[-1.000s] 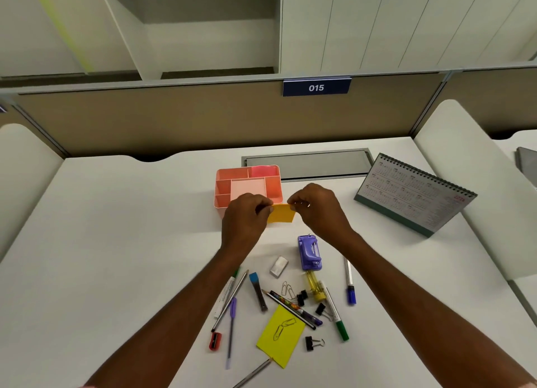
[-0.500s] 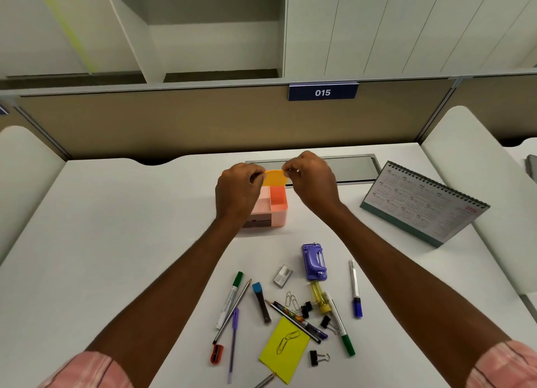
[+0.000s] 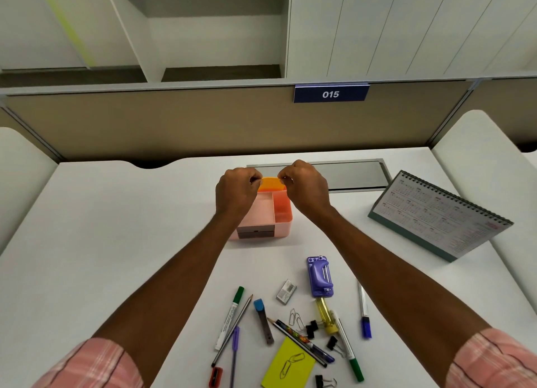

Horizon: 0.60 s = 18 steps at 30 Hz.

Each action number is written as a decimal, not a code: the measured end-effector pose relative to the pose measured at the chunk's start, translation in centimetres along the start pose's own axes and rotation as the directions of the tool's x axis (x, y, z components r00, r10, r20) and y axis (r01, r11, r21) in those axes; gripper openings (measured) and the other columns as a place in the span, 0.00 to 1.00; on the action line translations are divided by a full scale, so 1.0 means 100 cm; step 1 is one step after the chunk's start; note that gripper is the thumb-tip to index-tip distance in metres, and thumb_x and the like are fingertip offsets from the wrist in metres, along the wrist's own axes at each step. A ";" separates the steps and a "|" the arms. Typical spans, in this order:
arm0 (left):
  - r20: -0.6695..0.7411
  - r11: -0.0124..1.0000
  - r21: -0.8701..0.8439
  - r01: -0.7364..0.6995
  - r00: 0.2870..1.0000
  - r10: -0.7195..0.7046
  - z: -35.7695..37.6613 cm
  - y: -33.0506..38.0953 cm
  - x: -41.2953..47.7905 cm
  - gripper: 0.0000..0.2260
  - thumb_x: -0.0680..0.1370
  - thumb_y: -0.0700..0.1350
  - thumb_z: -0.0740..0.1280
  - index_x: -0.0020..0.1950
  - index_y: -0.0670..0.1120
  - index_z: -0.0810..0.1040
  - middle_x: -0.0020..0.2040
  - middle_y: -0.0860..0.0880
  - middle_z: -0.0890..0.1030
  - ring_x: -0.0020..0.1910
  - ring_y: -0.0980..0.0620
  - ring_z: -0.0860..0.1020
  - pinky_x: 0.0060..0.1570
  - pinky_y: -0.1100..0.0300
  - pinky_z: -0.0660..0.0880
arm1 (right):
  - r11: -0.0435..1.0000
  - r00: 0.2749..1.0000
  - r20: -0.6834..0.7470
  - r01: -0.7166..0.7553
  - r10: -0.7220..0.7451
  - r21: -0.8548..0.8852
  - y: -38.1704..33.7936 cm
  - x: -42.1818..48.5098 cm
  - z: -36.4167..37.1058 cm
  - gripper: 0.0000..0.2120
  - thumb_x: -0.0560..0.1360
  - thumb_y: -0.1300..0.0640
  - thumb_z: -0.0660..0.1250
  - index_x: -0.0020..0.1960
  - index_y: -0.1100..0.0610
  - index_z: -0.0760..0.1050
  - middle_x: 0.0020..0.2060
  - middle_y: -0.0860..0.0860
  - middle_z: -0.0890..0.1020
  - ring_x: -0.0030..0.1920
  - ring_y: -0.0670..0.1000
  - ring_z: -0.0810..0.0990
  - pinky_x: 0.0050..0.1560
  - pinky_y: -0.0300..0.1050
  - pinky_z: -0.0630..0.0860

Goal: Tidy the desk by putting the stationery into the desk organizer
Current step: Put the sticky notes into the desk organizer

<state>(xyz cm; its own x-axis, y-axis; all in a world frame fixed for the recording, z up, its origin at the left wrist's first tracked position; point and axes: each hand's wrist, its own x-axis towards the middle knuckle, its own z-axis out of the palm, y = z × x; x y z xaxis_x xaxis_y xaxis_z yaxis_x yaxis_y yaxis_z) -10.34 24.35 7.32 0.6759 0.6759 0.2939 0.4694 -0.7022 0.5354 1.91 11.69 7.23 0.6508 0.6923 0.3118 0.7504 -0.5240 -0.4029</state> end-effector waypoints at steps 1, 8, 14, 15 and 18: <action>0.017 1.000 0.011 0.004 1.000 -0.004 0.004 -0.003 0.002 0.07 0.80 0.46 0.74 0.55 0.48 0.89 0.51 0.49 0.89 0.49 0.48 0.85 0.47 0.56 0.80 | 1.000 1.000 0.010 0.003 -0.003 -0.010 0.002 0.001 0.005 0.07 0.79 0.58 0.70 0.53 0.51 0.86 0.47 0.50 0.84 0.49 0.53 0.81 0.40 0.46 0.78; 0.076 0.996 0.079 0.034 0.996 -0.040 0.030 -0.021 0.012 0.10 0.82 0.48 0.70 0.58 0.47 0.88 0.54 0.47 0.88 0.49 0.47 0.84 0.44 0.61 0.72 | 0.998 0.998 0.059 0.005 -0.001 -0.056 0.013 0.007 0.031 0.08 0.80 0.59 0.69 0.53 0.53 0.86 0.47 0.52 0.86 0.47 0.54 0.81 0.41 0.46 0.80; 0.123 0.993 0.082 0.085 0.988 -0.095 0.043 -0.033 0.019 0.12 0.82 0.51 0.69 0.59 0.47 0.88 0.55 0.47 0.87 0.48 0.47 0.83 0.46 0.60 0.74 | 0.996 0.994 0.100 0.038 -0.031 -0.076 0.023 0.013 0.045 0.08 0.81 0.56 0.69 0.54 0.55 0.86 0.47 0.54 0.86 0.44 0.54 0.82 0.40 0.41 0.73; 0.125 0.992 0.084 0.090 0.987 -0.100 0.045 -0.034 0.019 0.12 0.82 0.51 0.69 0.59 0.47 0.88 0.55 0.47 0.87 0.48 0.47 0.83 0.46 0.60 0.74 | 0.996 0.995 0.101 0.036 -0.028 -0.079 0.024 0.014 0.046 0.08 0.81 0.56 0.69 0.54 0.55 0.86 0.47 0.54 0.86 0.44 0.54 0.81 0.40 0.41 0.72; 0.130 0.991 0.090 0.103 0.985 -0.114 0.048 -0.036 0.023 0.12 0.83 0.51 0.69 0.58 0.46 0.88 0.54 0.47 0.87 0.48 0.47 0.84 0.45 0.60 0.74 | 0.995 0.995 0.102 0.032 -0.022 -0.092 0.025 0.019 0.050 0.08 0.81 0.57 0.68 0.54 0.54 0.86 0.47 0.53 0.86 0.45 0.54 0.81 0.39 0.43 0.74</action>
<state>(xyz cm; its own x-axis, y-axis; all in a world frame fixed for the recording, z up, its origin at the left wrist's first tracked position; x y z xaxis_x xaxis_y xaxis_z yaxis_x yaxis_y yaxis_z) -7.70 27.34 2.26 0.6858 0.7169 0.1257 0.5857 -0.6461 0.4894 4.38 14.18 2.51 0.6186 0.7510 0.2311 0.7782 -0.5449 -0.3121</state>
